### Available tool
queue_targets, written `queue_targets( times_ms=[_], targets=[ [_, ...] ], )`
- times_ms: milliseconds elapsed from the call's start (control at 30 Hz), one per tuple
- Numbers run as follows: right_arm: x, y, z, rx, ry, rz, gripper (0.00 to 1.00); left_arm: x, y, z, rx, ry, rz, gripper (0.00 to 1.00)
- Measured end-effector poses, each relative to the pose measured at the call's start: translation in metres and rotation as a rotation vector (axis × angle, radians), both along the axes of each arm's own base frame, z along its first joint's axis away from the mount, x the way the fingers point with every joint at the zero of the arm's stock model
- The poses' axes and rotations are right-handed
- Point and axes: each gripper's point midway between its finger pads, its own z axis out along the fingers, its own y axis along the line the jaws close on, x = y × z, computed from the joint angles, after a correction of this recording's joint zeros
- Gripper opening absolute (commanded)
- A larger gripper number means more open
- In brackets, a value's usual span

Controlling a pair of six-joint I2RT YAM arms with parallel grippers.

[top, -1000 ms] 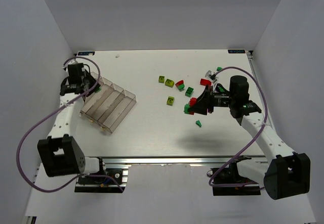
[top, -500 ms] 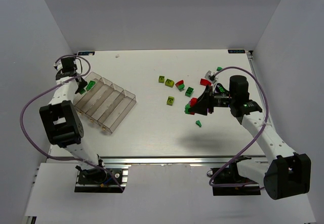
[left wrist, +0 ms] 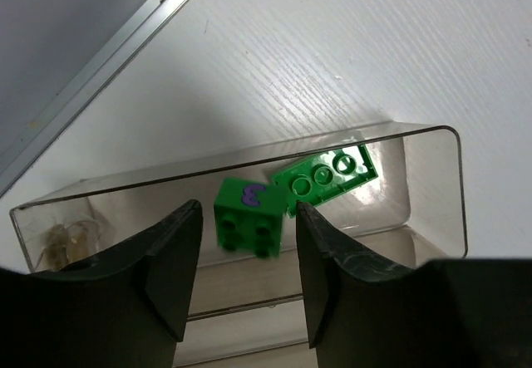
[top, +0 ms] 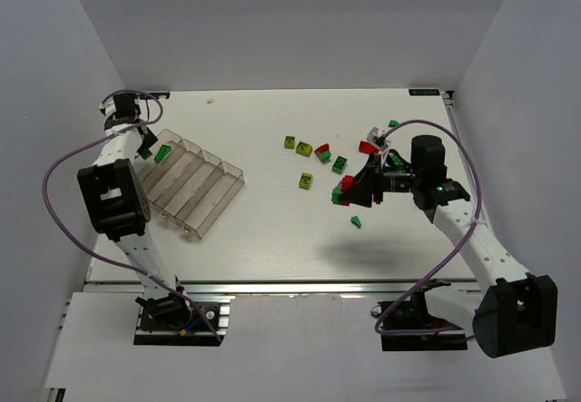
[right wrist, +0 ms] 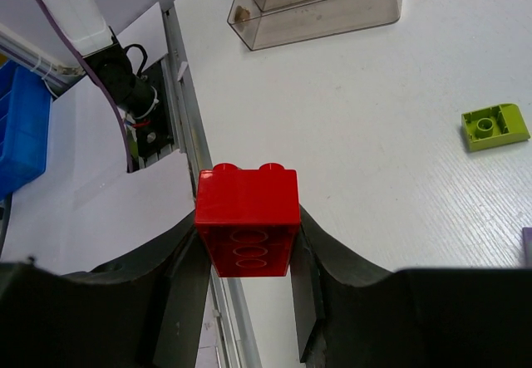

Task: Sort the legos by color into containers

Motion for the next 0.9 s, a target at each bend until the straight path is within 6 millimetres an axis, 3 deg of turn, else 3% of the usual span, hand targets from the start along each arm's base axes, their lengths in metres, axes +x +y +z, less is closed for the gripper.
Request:
queue_targets(
  times_ms=[100, 267, 300, 400, 467, 533, 600, 700, 767, 833, 900],
  targets=[
    [0.001, 0.0, -0.001, -0.003, -0.004, -0.001, 0.0, -0.003, -0.001, -0.008, -0.006, 0.028, -0.003, 0.72],
    [0.003, 0.0, -0.005, -0.011, -0.001, -0.002, 0.0, -0.006, -0.003, -0.006, -0.013, 0.034, -0.006, 0.72],
    [0.003, 0.0, -0.005, -0.014, -0.005, 0.001, 0.0, -0.006, -0.004, -0.004, -0.018, 0.03, -0.01, 0.69],
    [0.003, -0.001, -0.004, -0.022, -0.039, 0.017, 0.0, -0.008, -0.02, 0.009, -0.075, -0.036, -0.051, 0.38],
    [0.002, 0.0, -0.002, -0.022, -0.073, 0.034, 0.0, -0.02, -0.043, 0.022, -0.141, -0.095, -0.106, 0.35],
    [0.0, 0.001, -0.001, -0.022, -0.109, 0.056, 0.0, -0.031, -0.081, 0.045, -0.222, -0.185, -0.195, 0.37],
    [-0.002, 0.001, 0.002, -0.022, -0.162, 0.074, 0.0, -0.038, -0.136, 0.069, -0.31, -0.279, -0.325, 0.47],
    [-0.01, 0.003, 0.009, -0.013, -0.247, 0.109, 0.0, -0.061, -0.252, 0.093, -0.496, -0.383, -0.591, 0.59],
    [-0.017, 0.004, 0.014, 0.002, -0.306, 0.133, 0.0, -0.097, -0.327, 0.095, -0.663, -0.389, -0.757, 0.64],
    [-0.025, 0.005, 0.018, 0.021, -0.372, 0.154, 0.0, -0.133, -0.373, 0.089, -0.811, -0.364, -0.837, 0.69],
    [-0.034, 0.005, 0.019, 0.037, -0.429, 0.17, 0.0, -0.158, -0.397, 0.085, -0.923, -0.344, -0.859, 0.7]
  ],
)
